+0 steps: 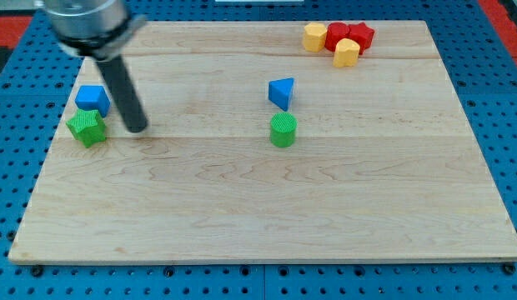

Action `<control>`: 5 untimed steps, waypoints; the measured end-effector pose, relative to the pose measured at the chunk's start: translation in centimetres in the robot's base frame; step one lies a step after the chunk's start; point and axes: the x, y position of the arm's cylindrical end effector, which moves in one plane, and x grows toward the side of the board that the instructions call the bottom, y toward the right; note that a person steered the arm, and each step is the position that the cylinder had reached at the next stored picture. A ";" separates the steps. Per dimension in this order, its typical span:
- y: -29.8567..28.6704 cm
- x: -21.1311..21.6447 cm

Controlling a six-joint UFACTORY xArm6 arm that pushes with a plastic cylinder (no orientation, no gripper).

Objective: Push the blue triangle to the right of the blue cube

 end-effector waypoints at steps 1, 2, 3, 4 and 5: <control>6.8 -0.3; 12.4 -1.1; 18.4 -1.7; 24.9 -2.5; 23.4 -5.6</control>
